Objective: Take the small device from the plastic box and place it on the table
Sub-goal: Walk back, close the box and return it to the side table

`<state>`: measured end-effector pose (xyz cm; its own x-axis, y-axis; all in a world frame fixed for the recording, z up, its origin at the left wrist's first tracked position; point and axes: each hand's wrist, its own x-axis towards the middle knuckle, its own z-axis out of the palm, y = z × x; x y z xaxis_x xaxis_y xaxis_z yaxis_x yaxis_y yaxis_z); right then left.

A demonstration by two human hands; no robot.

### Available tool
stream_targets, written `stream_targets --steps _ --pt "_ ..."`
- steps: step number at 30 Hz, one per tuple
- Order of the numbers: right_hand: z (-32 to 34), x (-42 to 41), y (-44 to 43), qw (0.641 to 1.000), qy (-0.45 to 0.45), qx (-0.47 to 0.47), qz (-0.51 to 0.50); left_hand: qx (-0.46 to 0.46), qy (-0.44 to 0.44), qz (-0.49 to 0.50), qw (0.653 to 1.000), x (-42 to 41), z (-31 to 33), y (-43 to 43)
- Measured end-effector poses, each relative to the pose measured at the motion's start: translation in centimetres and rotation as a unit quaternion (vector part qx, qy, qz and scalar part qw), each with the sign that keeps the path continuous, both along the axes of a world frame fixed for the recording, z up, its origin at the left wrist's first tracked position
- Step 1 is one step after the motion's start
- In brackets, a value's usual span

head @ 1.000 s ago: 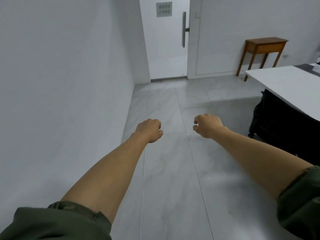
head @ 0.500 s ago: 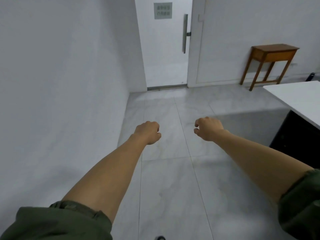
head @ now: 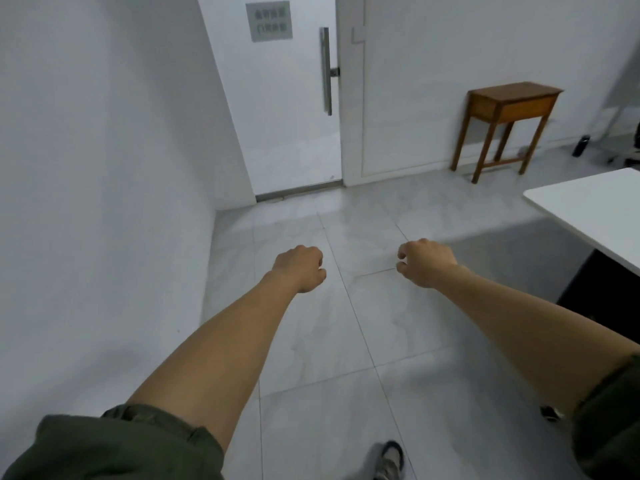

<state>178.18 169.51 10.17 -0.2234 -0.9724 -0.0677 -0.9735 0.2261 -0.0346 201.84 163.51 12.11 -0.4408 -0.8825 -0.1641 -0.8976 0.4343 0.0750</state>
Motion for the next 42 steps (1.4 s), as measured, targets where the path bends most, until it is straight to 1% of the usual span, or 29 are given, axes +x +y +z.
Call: stream_targets --steps 3,10,14,19,23,25,28,30,37,42 --pt "-0.6 -3.9 -7.5 1.0 -0.006 0.007 -0.004 0.003 -0.007 -0.002 1.0 -4.0 -0.4 -7.1" --pt "1.7 -11.6 -22.7 1.0 -0.002 0.006 -0.009 -0.01 0.005 -0.005 1.0 -11.3 1.8 -21.7" --pt "1.1 -14.8 -31.0 1.0 0.007 0.008 -0.003 0.004 0.004 0.0 1.0 -14.6 0.7 -30.3" --pt "-1.0 -19.7 -41.5 1.0 0.019 0.011 -0.017 0.007 -0.001 -0.028 1.0 -19.7 -1.1 -42.3" --pt "-0.8 -24.1 -49.2 0.998 0.018 0.008 -0.058 0.0 -0.005 -0.068 0.998 -23.9 -1.0 -51.6" --pt "0.1 -27.3 -54.5 0.995 0.016 -0.003 -0.095 -0.007 -0.01 -0.096 0.995 -27.6 -0.1 -58.9" --pt "1.7 -30.5 -58.6 0.992 0.011 -0.022 -0.122 -0.019 -0.005 -0.133 0.991 -32.0 1.3 -65.4" --pt "1.8 -33.6 -61.0 0.989 0.009 -0.016 -0.148 -0.013 0.005 -0.171 0.985 -36.5 1.1 -69.2" --pt "-1.9 -45.6 -67.2 0.969 -0.007 0.025 -0.244 0.021 -0.012 -0.268 0.963 -51.0 -2.5 -77.7" --pt "-3.3 -56.8 -73.6 0.954 -0.025 0.017 -0.298 0.014 -0.024 -0.31 0.95 -63.2 -3.0 -85.1"
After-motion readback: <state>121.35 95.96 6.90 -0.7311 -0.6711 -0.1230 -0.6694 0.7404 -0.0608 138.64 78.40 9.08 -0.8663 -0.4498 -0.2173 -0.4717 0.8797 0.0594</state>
